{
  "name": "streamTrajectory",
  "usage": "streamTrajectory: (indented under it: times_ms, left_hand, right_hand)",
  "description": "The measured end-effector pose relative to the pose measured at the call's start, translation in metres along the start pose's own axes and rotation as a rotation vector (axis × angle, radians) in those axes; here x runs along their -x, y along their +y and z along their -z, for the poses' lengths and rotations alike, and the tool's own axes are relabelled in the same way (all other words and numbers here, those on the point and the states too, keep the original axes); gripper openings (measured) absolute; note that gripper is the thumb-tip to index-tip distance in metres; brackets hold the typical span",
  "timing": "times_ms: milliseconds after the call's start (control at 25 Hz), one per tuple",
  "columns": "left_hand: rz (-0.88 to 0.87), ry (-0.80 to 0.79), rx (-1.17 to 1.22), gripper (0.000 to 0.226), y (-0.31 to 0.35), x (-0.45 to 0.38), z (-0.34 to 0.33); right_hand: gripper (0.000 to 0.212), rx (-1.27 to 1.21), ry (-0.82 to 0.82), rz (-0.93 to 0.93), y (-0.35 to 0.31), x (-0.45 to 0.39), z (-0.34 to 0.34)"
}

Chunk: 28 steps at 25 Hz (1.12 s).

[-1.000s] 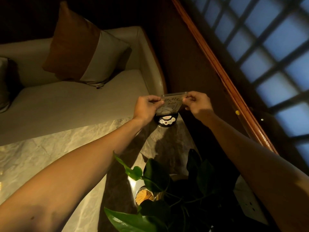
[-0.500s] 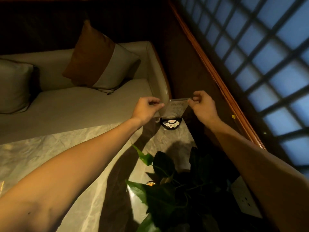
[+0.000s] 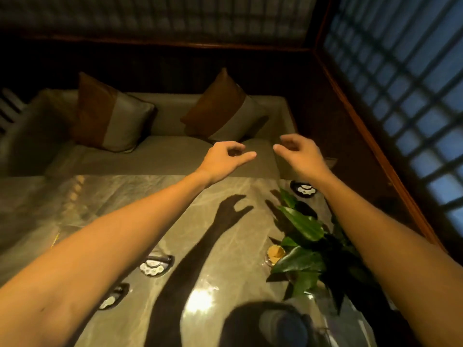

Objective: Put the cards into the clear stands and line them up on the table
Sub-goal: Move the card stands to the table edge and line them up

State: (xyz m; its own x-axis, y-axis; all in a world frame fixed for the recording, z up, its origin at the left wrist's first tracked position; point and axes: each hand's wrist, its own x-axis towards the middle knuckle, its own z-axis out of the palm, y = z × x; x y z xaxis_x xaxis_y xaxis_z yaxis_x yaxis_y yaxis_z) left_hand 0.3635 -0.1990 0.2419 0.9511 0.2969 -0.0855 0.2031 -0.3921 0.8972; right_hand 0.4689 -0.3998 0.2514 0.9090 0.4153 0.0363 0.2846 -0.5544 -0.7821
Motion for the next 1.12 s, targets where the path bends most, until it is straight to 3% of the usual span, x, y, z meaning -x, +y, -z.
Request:
streamTrajectory:
  times_ms: [200, 400, 760, 960, 1120]
  left_hand:
    - [0.078, 0.162, 0.004, 0.072, -0.042, 0.101, 0.086]
    - [0.185, 0.209, 0.056, 0.090, -0.107, 0.178, 0.129]
    - [0.353, 0.218, -0.011, 0.092, -0.206, 0.239, 0.129]
    - [0.405, 0.243, 0.027, 0.080, -0.228, 0.238, 0.123]
    - [0.398, 0.178, -0.125, 0.038, -0.236, 0.223, 0.125]
  right_hand:
    - [0.070, -0.061, -0.203, 0.017, -0.072, 0.065, -0.087]
    - [0.086, -0.128, -0.407, 0.014, -0.106, 0.133, -0.173]
    - [0.097, -0.115, -0.468, -0.028, -0.091, 0.201, -0.267]
    - [0.068, -0.136, -0.433, -0.159, -0.076, 0.213, -0.298]
    - [0.012, -0.064, -0.365, -0.153, -0.061, 0.204, -0.316]
